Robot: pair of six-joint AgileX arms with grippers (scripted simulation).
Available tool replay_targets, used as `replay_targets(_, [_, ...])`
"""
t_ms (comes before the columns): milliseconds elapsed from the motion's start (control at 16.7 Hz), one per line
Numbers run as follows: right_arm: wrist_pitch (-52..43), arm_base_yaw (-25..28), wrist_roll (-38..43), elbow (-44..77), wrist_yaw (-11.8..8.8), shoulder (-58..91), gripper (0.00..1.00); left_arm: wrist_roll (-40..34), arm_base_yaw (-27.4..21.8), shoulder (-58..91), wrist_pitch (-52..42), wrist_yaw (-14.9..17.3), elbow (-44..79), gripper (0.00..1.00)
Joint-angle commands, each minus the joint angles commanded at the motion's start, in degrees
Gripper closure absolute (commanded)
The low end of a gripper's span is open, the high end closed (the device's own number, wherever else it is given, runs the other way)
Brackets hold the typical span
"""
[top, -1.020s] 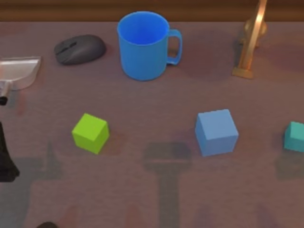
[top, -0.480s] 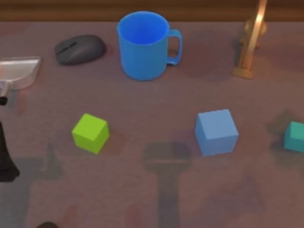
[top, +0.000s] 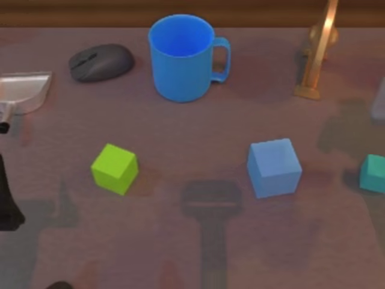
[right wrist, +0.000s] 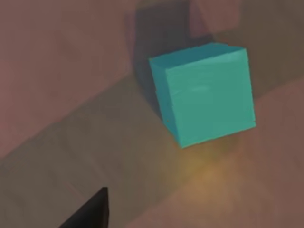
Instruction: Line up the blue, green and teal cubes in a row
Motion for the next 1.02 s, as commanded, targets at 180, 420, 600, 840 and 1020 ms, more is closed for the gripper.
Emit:
replay_targets(180, [-5.36, 0.43, -6.51, 7.91, -0.1, 10.54, 0.0, 0.0, 0.0, 0.0, 0.0, 0.0, 0.0, 0.0])
replay_targets(420, [-8.8, 0.71, -10.88, 13.39, -0.23, 17.06, 0.0, 0.0, 0.0, 0.0, 0.0, 0.0, 0.0, 0.0])
replay_targets(600, [-8.93, 0.72, -11.06, 13.62, -0.24, 17.31, 0.0, 0.0, 0.0, 0.0, 0.0, 0.0, 0.0, 0.0])
replay_targets(840, [-7.86, 0.52, -11.06, 12.85, -0.23, 17.63, 0.0, 0.0, 0.0, 0.0, 0.0, 0.0, 0.0, 0.0])
replay_targets(1020, [-2.36, 0.7, -11.03, 9.9, -0.22, 20.16, 0.0, 0.0, 0.0, 0.0, 0.0, 0.0, 0.0, 0.0])
